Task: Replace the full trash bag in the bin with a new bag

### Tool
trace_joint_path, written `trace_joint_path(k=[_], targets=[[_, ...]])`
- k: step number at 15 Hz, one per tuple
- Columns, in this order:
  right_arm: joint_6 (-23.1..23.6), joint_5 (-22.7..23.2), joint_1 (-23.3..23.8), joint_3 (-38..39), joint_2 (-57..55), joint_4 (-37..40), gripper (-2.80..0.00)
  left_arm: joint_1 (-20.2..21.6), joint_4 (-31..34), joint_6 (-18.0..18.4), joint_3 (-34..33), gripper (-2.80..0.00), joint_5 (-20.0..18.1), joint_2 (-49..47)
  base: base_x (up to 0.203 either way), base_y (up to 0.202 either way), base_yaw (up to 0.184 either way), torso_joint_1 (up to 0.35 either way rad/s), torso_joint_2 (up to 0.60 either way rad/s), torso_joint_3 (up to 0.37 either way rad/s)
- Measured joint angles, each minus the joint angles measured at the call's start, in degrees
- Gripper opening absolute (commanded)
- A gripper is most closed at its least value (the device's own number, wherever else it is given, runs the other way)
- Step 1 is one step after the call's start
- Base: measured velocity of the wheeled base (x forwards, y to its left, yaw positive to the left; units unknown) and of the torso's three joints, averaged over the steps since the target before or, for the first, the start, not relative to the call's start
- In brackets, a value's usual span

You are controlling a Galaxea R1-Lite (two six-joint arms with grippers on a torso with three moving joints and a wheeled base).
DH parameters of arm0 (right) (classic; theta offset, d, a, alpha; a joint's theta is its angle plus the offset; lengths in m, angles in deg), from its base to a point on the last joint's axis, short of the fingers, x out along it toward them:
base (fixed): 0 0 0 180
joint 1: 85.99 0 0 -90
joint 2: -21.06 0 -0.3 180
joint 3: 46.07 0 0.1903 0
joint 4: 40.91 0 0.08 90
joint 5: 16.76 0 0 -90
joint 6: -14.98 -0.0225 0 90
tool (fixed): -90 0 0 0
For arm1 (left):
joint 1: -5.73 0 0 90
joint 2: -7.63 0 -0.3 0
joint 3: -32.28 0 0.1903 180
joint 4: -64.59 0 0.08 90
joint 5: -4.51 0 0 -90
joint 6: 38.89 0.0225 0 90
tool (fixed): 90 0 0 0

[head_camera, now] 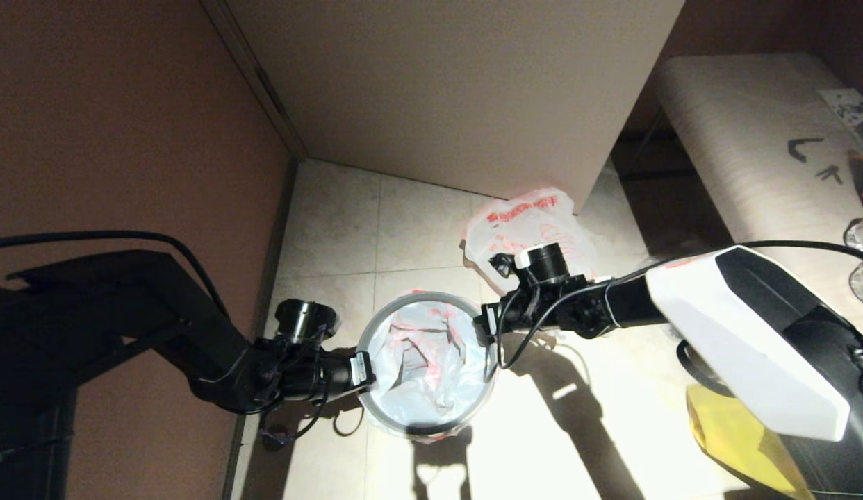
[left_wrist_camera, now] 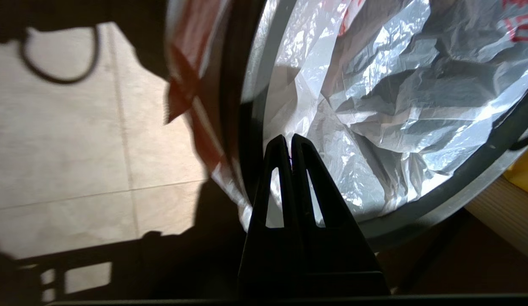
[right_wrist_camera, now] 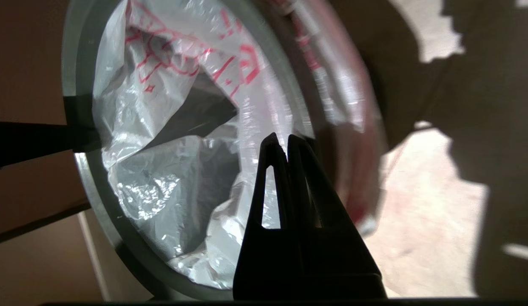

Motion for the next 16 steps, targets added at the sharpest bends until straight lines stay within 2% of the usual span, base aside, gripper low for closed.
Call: trace_joint_path(k=[2,3,6,9,14,16], targets=[[0.0,-2.32,-1.05,3.37,4.37,0.21,-2.8,-1.59,1.02,-0.01,-0.05,-2.8,1.19,4.79,0.0,0.0,0.0,0.0,0.0,0.0],[0.01,-5.1,-1.77,5.65,7.12,0.19,-2.8,-2.46,1.94,0.05,-0.08,-2.8,2.45,7.92,0.0,0.0,0.0,0.0,0.0,0.0],[0.77,-17.1,-1.86,12.76,14.38,0.47,-2.8,-3.75,4.32,0.7,-1.34,-2.8,8.12,16.58,0.0,0.0,0.0,0.0,0.0,0.0],[1.34,-27.56,-0.1,19.68,21.22,0.62,-2.8,-5.52,4.85,1.1,-5.97,-2.8,12.78,25.74,0.0,0.0,0.0,0.0,0.0,0.0],[1.72,-37.77,2.94,28.67,30.04,0.49,-2.8,-9.56,4.81,1.28,-12.06,-2.8,22.35,35.46,0.0,0.0,0.0,0.0,0.0,0.0],[1.37,-40.2,3.75,30.52,32.91,0.38,-2.8,-10.73,4.59,1.23,-12.87,-2.8,24.89,37.08,0.0,0.0,0.0,0.0,0.0,0.0]])
